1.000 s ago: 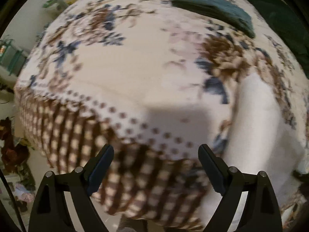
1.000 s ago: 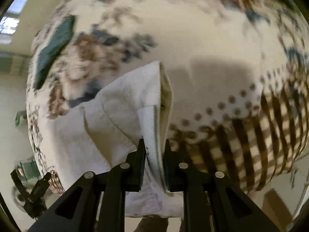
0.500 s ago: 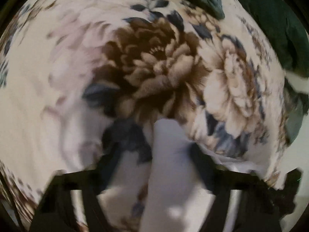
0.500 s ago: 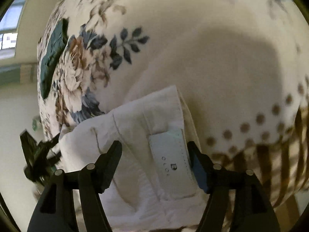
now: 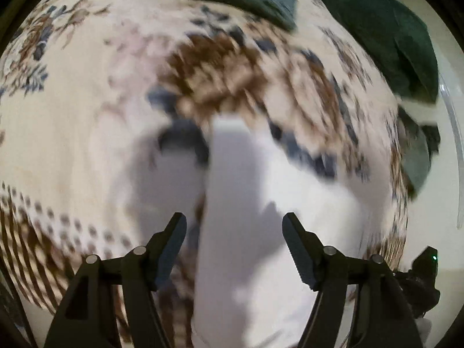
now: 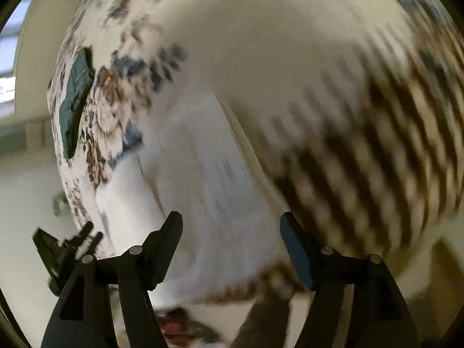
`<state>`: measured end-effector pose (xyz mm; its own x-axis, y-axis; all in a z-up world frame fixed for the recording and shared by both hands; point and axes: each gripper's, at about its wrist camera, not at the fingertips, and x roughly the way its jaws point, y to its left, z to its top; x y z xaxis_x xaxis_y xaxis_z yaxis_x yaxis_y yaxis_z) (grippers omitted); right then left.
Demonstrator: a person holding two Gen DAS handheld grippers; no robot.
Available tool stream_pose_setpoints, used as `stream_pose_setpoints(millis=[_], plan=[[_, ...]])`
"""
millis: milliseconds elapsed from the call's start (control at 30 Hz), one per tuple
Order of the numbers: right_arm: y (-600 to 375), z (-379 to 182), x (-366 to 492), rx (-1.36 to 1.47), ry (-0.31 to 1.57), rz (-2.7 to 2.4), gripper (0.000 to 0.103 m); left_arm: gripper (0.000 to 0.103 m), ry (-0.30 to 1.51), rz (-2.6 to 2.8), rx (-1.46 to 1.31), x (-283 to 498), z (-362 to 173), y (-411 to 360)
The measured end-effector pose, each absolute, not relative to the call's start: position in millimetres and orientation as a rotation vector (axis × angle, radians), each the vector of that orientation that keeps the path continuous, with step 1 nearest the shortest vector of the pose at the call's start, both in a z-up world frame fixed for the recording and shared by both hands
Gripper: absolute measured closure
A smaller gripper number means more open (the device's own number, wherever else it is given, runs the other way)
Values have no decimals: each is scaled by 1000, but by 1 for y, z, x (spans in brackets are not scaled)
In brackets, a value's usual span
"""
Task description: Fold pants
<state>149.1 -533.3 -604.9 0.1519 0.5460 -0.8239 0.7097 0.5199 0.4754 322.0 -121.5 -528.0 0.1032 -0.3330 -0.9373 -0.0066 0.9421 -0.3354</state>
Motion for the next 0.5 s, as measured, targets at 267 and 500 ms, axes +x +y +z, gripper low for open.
stream_pose_setpoints(millis=[267, 500], plan=[[-428, -679, 137, 1425, 1564, 27, 67, 29, 1539, -220, -250, 284, -572, -117], [-415, -642, 150, 1035, 1710, -5, 64, 22, 1569, -274, -342, 269, -573, -106]])
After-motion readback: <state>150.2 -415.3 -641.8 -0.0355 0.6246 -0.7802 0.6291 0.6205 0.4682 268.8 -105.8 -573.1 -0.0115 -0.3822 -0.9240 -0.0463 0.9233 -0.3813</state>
